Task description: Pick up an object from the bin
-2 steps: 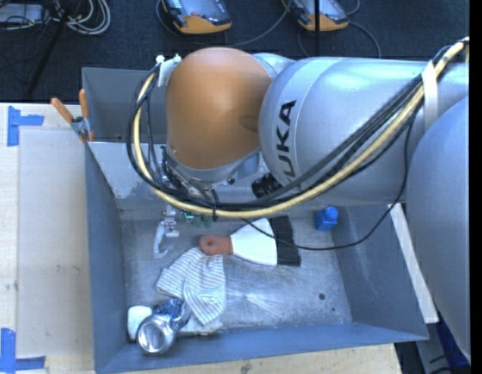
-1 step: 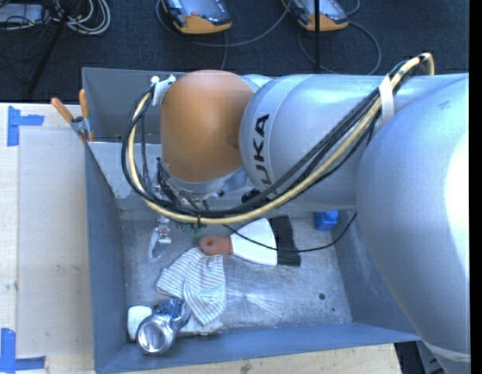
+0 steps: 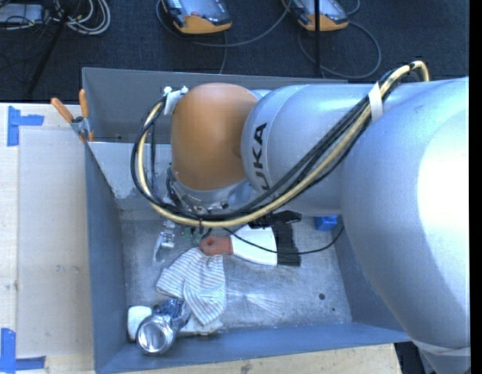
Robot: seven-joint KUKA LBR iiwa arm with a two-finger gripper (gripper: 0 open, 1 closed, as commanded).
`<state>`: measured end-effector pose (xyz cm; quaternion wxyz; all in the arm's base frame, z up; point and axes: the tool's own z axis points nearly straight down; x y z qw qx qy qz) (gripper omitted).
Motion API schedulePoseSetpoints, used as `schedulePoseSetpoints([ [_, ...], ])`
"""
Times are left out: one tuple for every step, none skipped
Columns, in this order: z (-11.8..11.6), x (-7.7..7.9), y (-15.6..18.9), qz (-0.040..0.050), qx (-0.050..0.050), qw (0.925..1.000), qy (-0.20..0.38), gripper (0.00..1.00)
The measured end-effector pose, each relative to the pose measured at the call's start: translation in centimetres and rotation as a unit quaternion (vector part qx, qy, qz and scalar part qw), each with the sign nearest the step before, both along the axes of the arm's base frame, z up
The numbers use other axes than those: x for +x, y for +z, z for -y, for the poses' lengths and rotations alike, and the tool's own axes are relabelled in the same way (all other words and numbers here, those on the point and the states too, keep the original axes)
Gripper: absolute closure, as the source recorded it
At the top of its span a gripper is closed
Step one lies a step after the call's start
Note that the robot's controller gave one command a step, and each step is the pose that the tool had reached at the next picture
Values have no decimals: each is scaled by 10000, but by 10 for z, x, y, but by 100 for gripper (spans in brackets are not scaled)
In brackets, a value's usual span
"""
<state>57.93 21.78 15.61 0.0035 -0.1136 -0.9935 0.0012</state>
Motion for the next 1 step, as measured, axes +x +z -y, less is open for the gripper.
schedulePoseSetpoints([
  [10, 17, -13, 45, 10, 9995, 322, 0],
])
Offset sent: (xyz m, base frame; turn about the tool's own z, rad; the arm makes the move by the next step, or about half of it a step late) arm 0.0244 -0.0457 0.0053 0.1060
